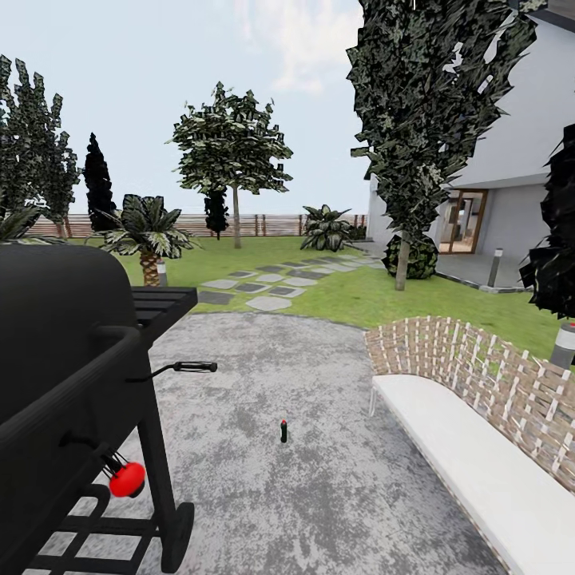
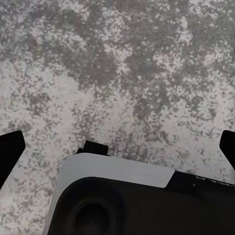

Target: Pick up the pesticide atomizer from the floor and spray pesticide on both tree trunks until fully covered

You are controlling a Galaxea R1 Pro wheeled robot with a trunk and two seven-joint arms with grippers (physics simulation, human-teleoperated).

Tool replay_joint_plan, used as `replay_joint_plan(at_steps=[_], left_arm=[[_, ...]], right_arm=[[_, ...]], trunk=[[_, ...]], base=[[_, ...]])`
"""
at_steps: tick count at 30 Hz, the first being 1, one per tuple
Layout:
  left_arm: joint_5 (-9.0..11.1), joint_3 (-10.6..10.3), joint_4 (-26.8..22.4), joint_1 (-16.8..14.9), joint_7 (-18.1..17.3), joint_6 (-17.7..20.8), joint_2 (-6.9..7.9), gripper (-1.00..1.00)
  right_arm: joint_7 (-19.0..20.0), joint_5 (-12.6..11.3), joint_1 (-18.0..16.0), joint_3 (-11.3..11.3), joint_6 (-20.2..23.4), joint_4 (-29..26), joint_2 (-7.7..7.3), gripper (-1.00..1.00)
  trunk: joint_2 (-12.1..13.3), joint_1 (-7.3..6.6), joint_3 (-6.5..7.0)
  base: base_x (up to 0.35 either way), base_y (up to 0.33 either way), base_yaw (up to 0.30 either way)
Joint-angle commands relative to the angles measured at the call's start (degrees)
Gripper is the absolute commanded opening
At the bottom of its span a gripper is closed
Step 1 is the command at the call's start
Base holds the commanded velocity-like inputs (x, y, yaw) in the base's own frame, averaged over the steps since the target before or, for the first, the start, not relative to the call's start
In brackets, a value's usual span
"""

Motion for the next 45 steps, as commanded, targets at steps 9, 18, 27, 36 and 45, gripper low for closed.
replay_joint_plan(at_steps=[9,18,27,36,45], left_arm=[[0.4,0.3,0.1,0.0,-0.5,-0.1,0.01,1.0],[0.4,0.2,0.1,0.0,-0.5,-0.1,0.01,1.0],[0.4,0.2,0.1,0.0,-0.5,-0.1,0.01,1.0],[0.4,0.2,0.1,0.0,-0.5,-0.1,0.01,1.0],[0.4,0.2,0.1,0.0,-0.5,-0.1,0.01,1.0]], right_arm=[[0.2,-0.1,0.0,-0.6,-0.1,0.0,-0.07,1.0],[0.2,-0.2,0.0,-0.7,-0.1,-0.1,-0.08,1.0],[0.2,-0.2,0.0,-0.7,-0.1,-0.1,-0.11,1.0],[0.2,-0.2,0.0,-0.7,-0.1,-0.1,-0.12,1.0],[0.2,-0.2,0.0,-0.7,-0.1,-0.1,-0.16,1.0]], trunk=[[0.0,0.0,-0.06],[0.0,0.0,-0.06],[0.0,0.0,-0.06],[0.0,0.0,-0.06],[0.0,0.0,-0.06]], base=[[0.0,0.0,-0.031],[0.0,0.0,-0.198],[0.0,0.0,-0.242],[0.0,0.0,-0.245],[0.0,0.0,-0.246]])
